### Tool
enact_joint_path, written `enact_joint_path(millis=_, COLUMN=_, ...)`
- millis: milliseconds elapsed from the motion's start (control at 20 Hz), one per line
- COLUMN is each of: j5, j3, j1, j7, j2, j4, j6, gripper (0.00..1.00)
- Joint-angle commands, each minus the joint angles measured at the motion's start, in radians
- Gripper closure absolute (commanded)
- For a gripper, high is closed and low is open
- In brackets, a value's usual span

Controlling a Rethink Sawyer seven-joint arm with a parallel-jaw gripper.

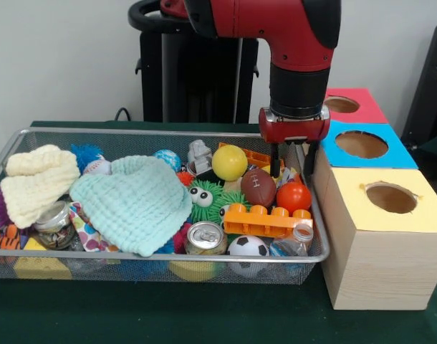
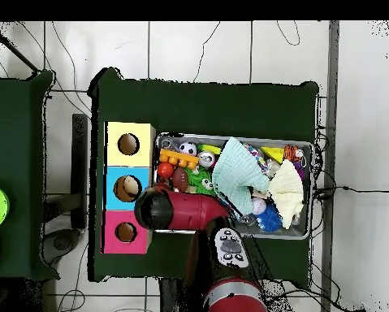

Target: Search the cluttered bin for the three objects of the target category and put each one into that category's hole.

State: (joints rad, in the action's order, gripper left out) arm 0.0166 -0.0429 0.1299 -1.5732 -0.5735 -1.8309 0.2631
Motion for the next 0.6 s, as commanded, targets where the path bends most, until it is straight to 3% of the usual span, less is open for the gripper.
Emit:
enact_joint_path(millis=50, j5=0.042, j3=0.047, j1=-0.024, j7=-0.167, j2=0.041, j4=-0.019, j6=-0.059, gripper=0.00)
enact_joint_path(millis=450, j5=0.024, j3=0.035, j1=-0.012, j7=-0.150, j2=0.016, j4=-0.022, j6=-0.027, gripper=0.00)
enact_joint_path(millis=600, j5=0.021, j3=0.030, j1=-0.009, j7=-0.150, j2=0.042, j4=-0.007, j6=-0.036, gripper=0.00)
